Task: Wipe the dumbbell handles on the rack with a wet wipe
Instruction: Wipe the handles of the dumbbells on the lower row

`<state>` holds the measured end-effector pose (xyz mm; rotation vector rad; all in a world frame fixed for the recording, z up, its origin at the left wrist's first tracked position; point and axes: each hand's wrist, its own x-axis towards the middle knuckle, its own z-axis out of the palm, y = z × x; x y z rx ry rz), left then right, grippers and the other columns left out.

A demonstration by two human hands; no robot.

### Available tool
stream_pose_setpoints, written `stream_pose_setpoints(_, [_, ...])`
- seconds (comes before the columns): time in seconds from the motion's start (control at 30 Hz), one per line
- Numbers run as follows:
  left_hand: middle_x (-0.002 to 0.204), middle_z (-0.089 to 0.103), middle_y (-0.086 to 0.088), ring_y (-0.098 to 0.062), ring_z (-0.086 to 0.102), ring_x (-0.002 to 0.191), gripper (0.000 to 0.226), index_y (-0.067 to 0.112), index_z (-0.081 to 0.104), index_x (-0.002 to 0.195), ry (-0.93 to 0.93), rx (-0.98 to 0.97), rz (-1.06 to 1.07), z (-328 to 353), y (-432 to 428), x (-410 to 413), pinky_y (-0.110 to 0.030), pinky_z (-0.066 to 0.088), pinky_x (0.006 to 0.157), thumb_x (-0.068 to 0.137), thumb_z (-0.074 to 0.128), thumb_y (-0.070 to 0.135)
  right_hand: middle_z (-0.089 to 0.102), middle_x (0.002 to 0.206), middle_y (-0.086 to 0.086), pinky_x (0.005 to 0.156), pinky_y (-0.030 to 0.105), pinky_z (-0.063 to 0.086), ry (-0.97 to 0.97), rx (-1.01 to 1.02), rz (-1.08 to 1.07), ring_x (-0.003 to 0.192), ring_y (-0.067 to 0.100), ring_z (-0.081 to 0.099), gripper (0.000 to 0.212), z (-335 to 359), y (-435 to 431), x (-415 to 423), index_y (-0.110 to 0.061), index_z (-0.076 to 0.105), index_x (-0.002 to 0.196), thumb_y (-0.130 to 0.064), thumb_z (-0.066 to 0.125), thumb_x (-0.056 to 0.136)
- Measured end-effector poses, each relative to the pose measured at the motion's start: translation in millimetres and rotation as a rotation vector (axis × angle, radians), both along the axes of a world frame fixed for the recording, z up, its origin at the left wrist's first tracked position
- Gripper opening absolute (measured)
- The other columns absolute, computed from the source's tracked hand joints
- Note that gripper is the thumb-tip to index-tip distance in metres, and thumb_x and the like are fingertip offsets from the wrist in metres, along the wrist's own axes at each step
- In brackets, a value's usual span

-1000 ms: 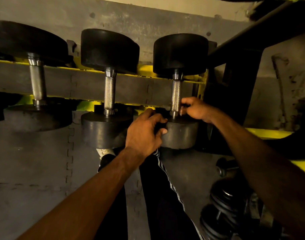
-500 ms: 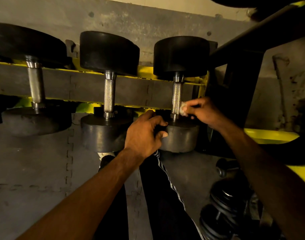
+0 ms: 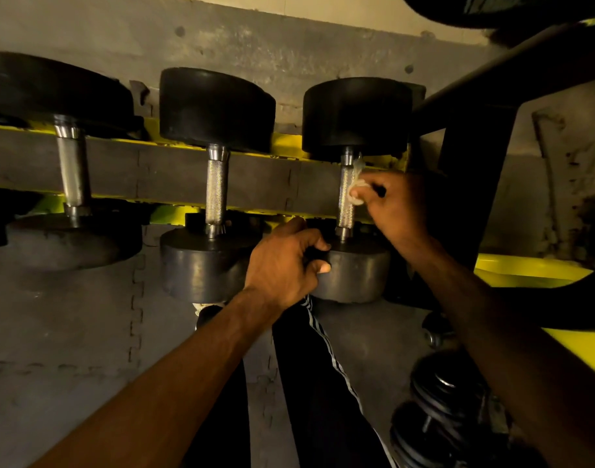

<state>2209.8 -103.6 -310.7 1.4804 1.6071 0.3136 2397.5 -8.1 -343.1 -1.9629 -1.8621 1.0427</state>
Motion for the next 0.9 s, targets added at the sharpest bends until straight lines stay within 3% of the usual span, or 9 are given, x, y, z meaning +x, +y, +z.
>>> stream_pose_setpoints(0.1, [0.104,0.061,0.007,-0.021,0.059,0.1,0.027,0.024,0.072,0.097,-0.001,0.004,0.001,-1,0,0,-0.029,0.046,0.077,0.074,0.085,0.026,0.067,0.101,0.011,0.075,0.03,0.048,-0.153,0.1,0.313,0.09,0.025,0.062,0.018,-1,-1,1,-0.009,0.074,0.105,-0.014,0.062,0.093])
stream_pose_setpoints(0.17, [0.104,0.061,0.006,-0.022,0.06,0.1,0.027,0.024,0.072,0.096,-0.005,0.011,0.004,-1,0,0,-0.031,0.048,0.077,0.073,0.086,0.026,0.062,0.099,0.013,0.069,0.029,0.042,-0.213,0.062,0.616,0.087,0.028,0.06,0.016,2,-11,5,-0.007,0.074,0.101,-0.014,0.062,0.093])
stream_pose_setpoints(0.23, [0.104,0.062,0.005,-0.024,0.061,0.1,0.027,0.024,0.072,0.096,-0.005,0.005,0.009,-1,0,1,-0.034,0.05,0.079,0.073,0.086,0.027,0.059,0.101,0.014,0.065,0.028,0.039,-0.238,0.073,0.745,0.083,0.029,0.061,0.015,5,-9,6,-0.004,0.075,0.099,-0.013,0.068,0.09])
stream_pose_setpoints(0.33, [0.104,0.063,0.005,-0.024,0.062,0.1,0.028,0.025,0.073,0.096,-0.006,0.015,0.018,-2,-1,1,-0.035,0.052,0.079,0.072,0.086,0.028,0.054,0.115,0.016,0.07,0.036,0.043,-0.298,0.08,0.588,0.089,0.033,0.057,0.03,7,13,-7,-0.005,0.064,0.12,-0.004,0.057,0.091])
stream_pose_setpoints(0.4, [0.104,0.063,0.005,-0.024,0.062,0.099,0.028,0.025,0.073,0.095,-0.006,0.017,0.025,-2,-1,1,-0.034,0.052,0.078,0.071,0.086,0.029,0.055,0.116,0.02,0.07,0.033,0.036,-0.323,0.116,0.526,0.09,0.037,0.058,0.038,10,15,-17,0.0,0.06,0.125,0.002,0.057,0.087])
stream_pose_setpoints(0.57, [0.104,0.063,0.005,-0.023,0.062,0.1,0.027,0.025,0.073,0.096,0.008,0.023,0.008,-3,-1,1,-0.032,0.05,0.078,0.072,0.086,0.03,0.055,0.124,0.013,0.066,0.026,0.043,-0.353,0.02,0.714,0.091,0.03,0.064,0.025,12,-11,-13,-0.006,0.068,0.115,-0.011,0.062,0.091])
stream_pose_setpoints(0.73, [0.102,0.062,0.006,-0.022,0.062,0.098,0.027,0.025,0.073,0.096,-0.015,0.017,0.021,-4,-2,1,-0.032,0.05,0.078,0.072,0.086,0.026,0.05,0.115,0.007,0.07,0.02,0.047,-0.227,0.044,0.277,0.095,0.021,0.057,0.025,7,3,-8,-0.009,0.059,0.12,-0.011,0.057,0.095])
stream_pose_setpoints(0.83, [0.104,0.063,0.007,-0.02,0.061,0.1,0.027,0.025,0.073,0.096,-0.002,0.009,0.015,-3,0,0,-0.03,0.049,0.078,0.072,0.086,0.027,0.048,0.121,0.016,0.077,0.037,0.048,-0.224,-0.01,0.541,0.095,0.028,0.056,0.029,7,-2,-6,-0.003,0.057,0.122,-0.011,0.054,0.095])
stream_pose_setpoints(0.9, [0.105,0.063,0.007,-0.02,0.061,0.102,0.027,0.026,0.073,0.097,0.005,0.004,0.008,-3,-1,0,-0.031,0.049,0.08,0.073,0.085,0.028,0.054,0.117,0.015,0.075,0.039,0.052,-0.204,-0.028,0.734,0.094,0.029,0.059,0.031,11,-5,0,-0.004,0.066,0.116,0.002,0.063,0.086])
